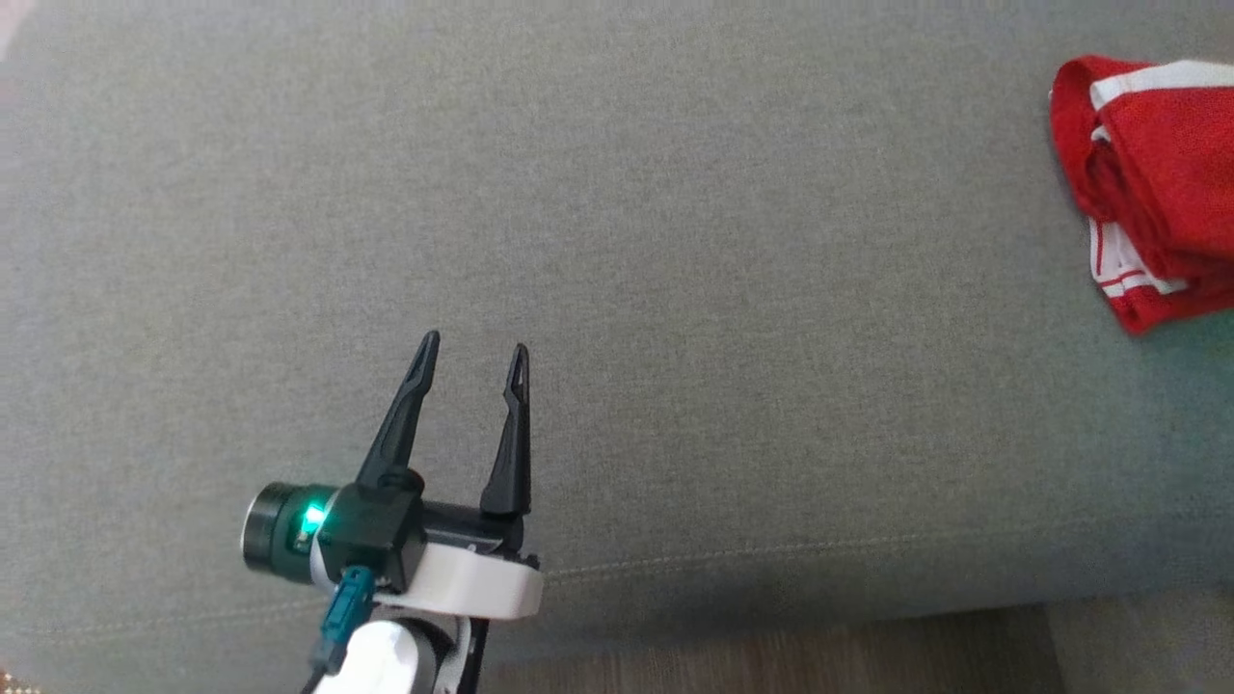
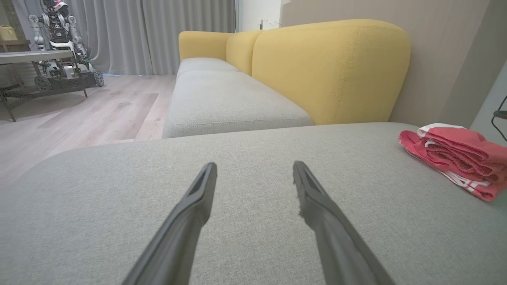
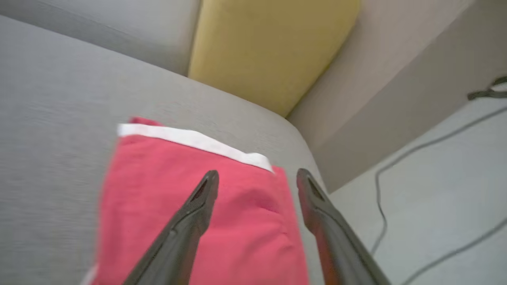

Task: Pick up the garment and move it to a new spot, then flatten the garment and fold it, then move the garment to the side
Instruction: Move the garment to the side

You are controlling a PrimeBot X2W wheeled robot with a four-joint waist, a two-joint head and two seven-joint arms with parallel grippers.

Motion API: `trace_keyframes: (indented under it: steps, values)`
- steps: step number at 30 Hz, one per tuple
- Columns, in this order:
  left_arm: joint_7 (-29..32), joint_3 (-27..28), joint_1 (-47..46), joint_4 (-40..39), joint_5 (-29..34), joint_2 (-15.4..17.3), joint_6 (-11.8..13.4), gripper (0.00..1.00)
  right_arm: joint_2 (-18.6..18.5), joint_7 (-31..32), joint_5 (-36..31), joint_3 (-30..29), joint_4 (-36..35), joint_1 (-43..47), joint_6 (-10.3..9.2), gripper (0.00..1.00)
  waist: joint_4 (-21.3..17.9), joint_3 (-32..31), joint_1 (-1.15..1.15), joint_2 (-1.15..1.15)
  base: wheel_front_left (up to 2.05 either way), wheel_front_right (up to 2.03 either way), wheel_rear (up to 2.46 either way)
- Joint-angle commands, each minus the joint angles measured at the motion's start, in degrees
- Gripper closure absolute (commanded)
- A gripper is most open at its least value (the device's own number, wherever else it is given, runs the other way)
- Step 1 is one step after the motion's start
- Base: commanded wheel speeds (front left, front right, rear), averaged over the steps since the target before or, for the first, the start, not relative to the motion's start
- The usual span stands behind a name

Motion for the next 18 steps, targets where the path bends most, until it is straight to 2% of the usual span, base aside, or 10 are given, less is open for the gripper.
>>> trace_keyframes:
  steps: [1,5,10,14,18]
  values:
    - [-0.3,1.9,-0.1,-1.5,-0.5,-0.2,0.4,0.0,1.3,-1.5,-0.5,1.0,-2.8,1.4,-0.02,0.0,0.3,-1.0,0.0,0.0,0.0,0.0,0.0]
    - [-0.3,2.4,1.1,-0.9,-0.9,-0.2,0.7,0.0,9.0,-5.5,-0.8,3.3,-8.7,8.8,-0.02,0.0,1.2,-3.6,0.0,0.0,0.0,0.0,0.0]
    - [-0.3,3.6,2.8,0.9,-1.9,-0.2,1.7,0.0,18.4,-7.7,4.3,6.3,-14.4,19.0,-0.02,0.0,2.8,-6.3,0.0,0.0,0.0,0.0,0.0]
    - [-0.3,4.7,4.0,0.8,-2.8,-0.2,2.5,0.0,21.8,-8.2,10.8,10.2,-21.7,26.1,-0.02,0.0,4.1,-8.1,0.0,0.0,0.0,0.0,0.0]
    - [-0.3,5.3,5.5,0.5,-3.2,-0.2,2.4,0.0,22.7,-8.2,15.6,13.6,-32.3,34.9,-0.02,0.0,5.3,-11.2,0.0,0.0,0.0,0.0,0.0]
